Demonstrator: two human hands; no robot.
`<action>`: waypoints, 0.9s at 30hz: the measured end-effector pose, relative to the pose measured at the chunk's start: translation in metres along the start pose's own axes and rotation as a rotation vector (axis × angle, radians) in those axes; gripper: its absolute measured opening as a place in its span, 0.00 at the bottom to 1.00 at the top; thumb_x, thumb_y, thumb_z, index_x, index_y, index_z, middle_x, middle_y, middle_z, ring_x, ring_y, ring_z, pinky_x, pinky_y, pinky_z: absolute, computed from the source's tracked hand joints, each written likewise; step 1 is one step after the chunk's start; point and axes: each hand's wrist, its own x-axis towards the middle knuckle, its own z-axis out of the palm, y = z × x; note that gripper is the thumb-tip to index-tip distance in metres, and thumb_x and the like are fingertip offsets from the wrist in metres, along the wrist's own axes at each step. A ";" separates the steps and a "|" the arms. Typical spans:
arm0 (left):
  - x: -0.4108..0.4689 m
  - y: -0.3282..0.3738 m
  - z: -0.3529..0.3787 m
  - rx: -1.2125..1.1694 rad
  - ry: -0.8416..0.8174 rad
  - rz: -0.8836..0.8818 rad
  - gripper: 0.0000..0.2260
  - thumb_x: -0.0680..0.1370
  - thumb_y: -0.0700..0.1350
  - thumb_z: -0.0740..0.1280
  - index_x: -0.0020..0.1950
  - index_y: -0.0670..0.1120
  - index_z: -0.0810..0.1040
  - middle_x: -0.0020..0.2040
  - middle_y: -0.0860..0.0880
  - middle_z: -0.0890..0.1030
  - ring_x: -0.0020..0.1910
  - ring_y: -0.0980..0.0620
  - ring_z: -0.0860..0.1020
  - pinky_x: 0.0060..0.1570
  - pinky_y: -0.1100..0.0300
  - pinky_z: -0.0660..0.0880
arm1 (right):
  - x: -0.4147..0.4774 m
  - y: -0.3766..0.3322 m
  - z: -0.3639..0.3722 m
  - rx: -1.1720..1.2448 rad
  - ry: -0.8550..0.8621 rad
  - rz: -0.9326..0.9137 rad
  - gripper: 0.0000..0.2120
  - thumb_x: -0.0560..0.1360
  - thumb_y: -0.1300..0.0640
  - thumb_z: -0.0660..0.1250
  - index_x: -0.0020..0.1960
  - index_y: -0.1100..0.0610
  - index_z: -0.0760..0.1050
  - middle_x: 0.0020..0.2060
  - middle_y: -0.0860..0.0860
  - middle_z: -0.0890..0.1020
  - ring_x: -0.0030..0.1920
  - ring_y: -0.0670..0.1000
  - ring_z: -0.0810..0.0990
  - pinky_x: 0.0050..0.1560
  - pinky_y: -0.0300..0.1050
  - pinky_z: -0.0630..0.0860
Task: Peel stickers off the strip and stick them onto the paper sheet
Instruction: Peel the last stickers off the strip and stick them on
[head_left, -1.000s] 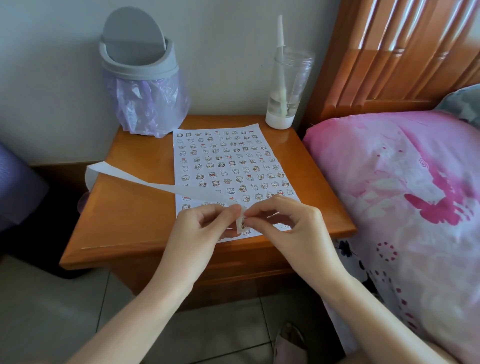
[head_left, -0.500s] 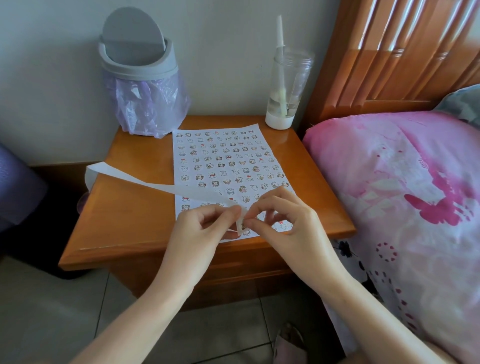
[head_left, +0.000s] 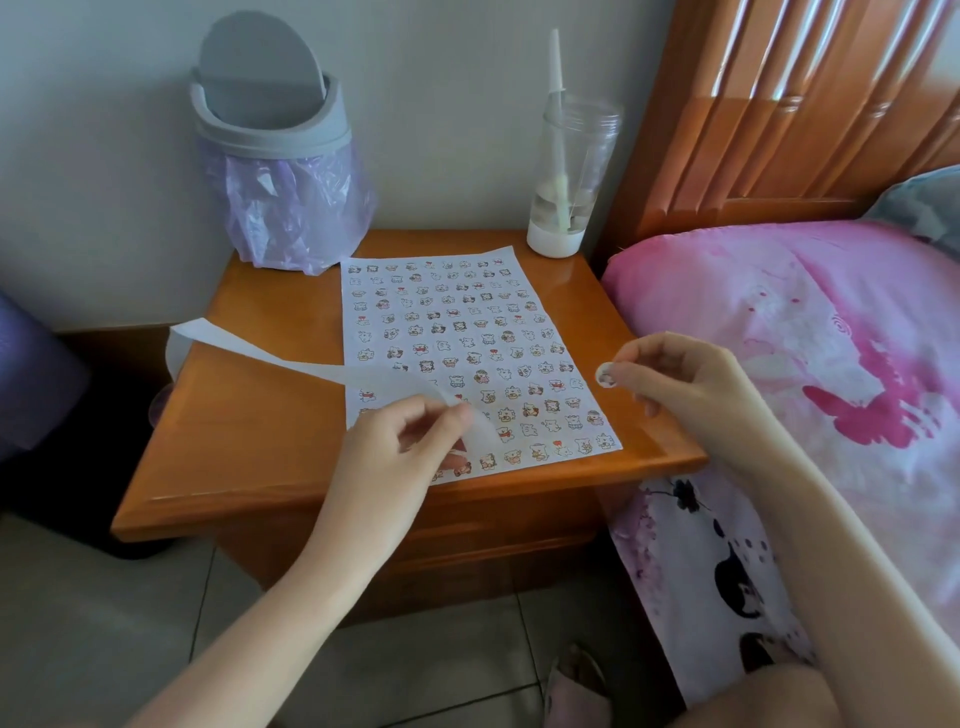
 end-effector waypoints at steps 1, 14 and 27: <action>0.000 -0.001 0.000 0.027 -0.002 0.021 0.06 0.76 0.50 0.65 0.42 0.53 0.81 0.38 0.57 0.83 0.38 0.61 0.82 0.37 0.76 0.73 | 0.005 0.005 -0.002 -0.030 -0.009 0.044 0.05 0.72 0.57 0.71 0.45 0.58 0.80 0.34 0.47 0.82 0.29 0.40 0.73 0.32 0.32 0.72; 0.005 -0.010 0.003 0.247 -0.037 0.105 0.08 0.76 0.52 0.64 0.41 0.52 0.80 0.38 0.58 0.81 0.45 0.67 0.76 0.38 0.79 0.69 | 0.025 0.019 0.003 -0.198 -0.121 0.109 0.04 0.72 0.55 0.70 0.45 0.55 0.81 0.29 0.44 0.78 0.25 0.36 0.71 0.28 0.30 0.68; 0.006 -0.012 0.003 0.287 -0.053 0.096 0.07 0.76 0.52 0.64 0.39 0.56 0.77 0.38 0.60 0.80 0.44 0.70 0.75 0.37 0.80 0.69 | 0.031 0.030 0.007 -0.230 -0.101 0.048 0.01 0.72 0.57 0.71 0.44 0.54 0.80 0.40 0.46 0.83 0.37 0.40 0.77 0.32 0.27 0.70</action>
